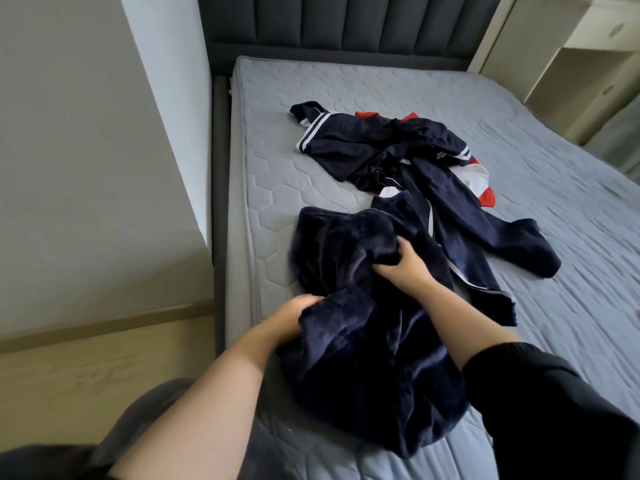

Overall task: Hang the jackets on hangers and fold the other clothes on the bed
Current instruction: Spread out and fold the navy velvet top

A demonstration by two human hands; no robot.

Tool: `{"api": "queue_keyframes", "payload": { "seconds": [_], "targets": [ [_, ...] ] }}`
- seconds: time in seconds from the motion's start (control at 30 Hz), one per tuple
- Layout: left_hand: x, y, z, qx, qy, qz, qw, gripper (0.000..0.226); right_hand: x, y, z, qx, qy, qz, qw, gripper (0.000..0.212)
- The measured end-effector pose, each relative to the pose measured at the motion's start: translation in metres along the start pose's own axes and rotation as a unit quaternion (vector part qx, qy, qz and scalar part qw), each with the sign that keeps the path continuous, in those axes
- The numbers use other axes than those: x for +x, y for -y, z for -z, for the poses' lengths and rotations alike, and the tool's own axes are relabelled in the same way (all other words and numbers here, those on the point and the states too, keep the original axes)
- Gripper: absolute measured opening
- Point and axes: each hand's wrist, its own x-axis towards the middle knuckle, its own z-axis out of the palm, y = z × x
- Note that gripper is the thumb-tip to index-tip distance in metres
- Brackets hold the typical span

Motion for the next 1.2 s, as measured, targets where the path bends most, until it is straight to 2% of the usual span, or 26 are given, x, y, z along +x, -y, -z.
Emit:
{"api": "queue_keyframes", "payload": {
  "seconds": [0.07, 0.1, 0.2, 0.3, 0.37, 0.47, 0.5, 0.57, 0.63, 0.7, 0.73, 0.8, 0.83, 0.87, 0.93, 1.0, 1.07, 1.13, 1.2],
  "targets": [
    [-0.001, -0.001, 0.006, 0.005, -0.046, 0.009, 0.999, 0.030, -0.004, -0.002, -0.013, -0.057, 0.030, 0.029, 0.997, 0.043],
    [0.000, 0.000, 0.010, -0.026, -0.065, 0.025, 0.997, 0.034, -0.006, -0.002, -0.018, -0.066, 0.032, 0.042, 0.996, 0.034],
    [0.001, 0.001, 0.020, -0.150, -0.098, 0.084, 0.980, 0.064, -0.016, 0.002, -0.019, -0.040, 0.047, 0.053, 0.997, 0.030],
    [0.000, 0.000, 0.023, -0.173, -0.067, 0.113, 0.976, 0.072, -0.033, 0.004, -0.008, -0.001, 0.079, 0.056, 0.995, 0.049],
    [-0.004, -0.004, 0.024, -0.175, -0.046, 0.104, 0.978, 0.066, -0.051, 0.006, 0.001, 0.007, 0.164, 0.063, 0.985, 0.075],
    [-0.006, -0.003, 0.022, -0.166, -0.016, 0.095, 0.981, 0.057, -0.082, 0.005, 0.010, -0.130, 0.344, 0.091, 0.926, 0.097],
    [-0.007, -0.004, 0.021, -0.166, -0.012, 0.094, 0.982, 0.053, -0.091, 0.003, 0.011, -0.190, 0.383, 0.098, 0.899, 0.104],
    [-0.009, -0.006, 0.019, -0.173, -0.013, 0.089, 0.981, 0.054, -0.104, -0.002, 0.008, -0.283, 0.407, 0.113, 0.861, 0.119],
    [-0.011, -0.008, 0.016, -0.176, -0.012, 0.090, 0.980, 0.060, -0.111, -0.006, 0.000, -0.349, 0.384, 0.135, 0.844, 0.128],
    [-0.013, -0.013, 0.013, -0.174, -0.005, 0.092, 0.980, 0.069, -0.112, -0.015, -0.012, -0.403, 0.331, 0.174, 0.835, 0.124],
    [-0.016, -0.016, 0.012, -0.156, -0.018, 0.088, 0.984, 0.077, -0.111, -0.021, -0.020, -0.417, 0.294, 0.196, 0.838, 0.114],
    [-0.014, -0.020, 0.013, -0.053, -0.053, 0.059, 0.995, 0.098, -0.105, -0.033, -0.030, -0.408, 0.204, 0.240, 0.857, 0.083],
    [-0.013, -0.024, 0.015, 0.000, -0.070, 0.041, 0.997, 0.096, -0.101, -0.038, -0.032, -0.390, 0.167, 0.251, 0.870, 0.066],
    [-0.015, -0.031, 0.017, 0.048, -0.077, 0.016, 0.996, 0.085, -0.097, -0.039, -0.032, -0.362, 0.140, 0.250, 0.887, 0.050],
    [-0.021, -0.049, 0.022, 0.131, -0.039, -0.036, 0.990, 0.061, -0.089, -0.032, -0.024, -0.273, 0.102, 0.208, 0.934, 0.025],
    [-0.032, -0.075, 0.026, 0.165, 0.026, -0.049, 0.985, 0.052, -0.079, -0.019, -0.010, -0.169, 0.051, 0.146, 0.973, 0.019],
    [-0.041, -0.098, 0.028, 0.156, 0.091, -0.029, 0.983, 0.060, -0.069, 0.001, 0.010, -0.069, -0.016, 0.118, 0.990, 0.015],
    [-0.042, -0.113, 0.025, 0.216, 0.138, -0.018, 0.966, 0.079, -0.062, 0.024, 0.030, 0.046, -0.055, 0.081, 0.994, 0.009],
    [-0.039, -0.125, 0.020, 0.299, 0.116, -0.044, 0.946, 0.102, -0.057, 0.043, 0.047, 0.192, -0.049, 0.028, 0.980, 0.008]
  ]
}}
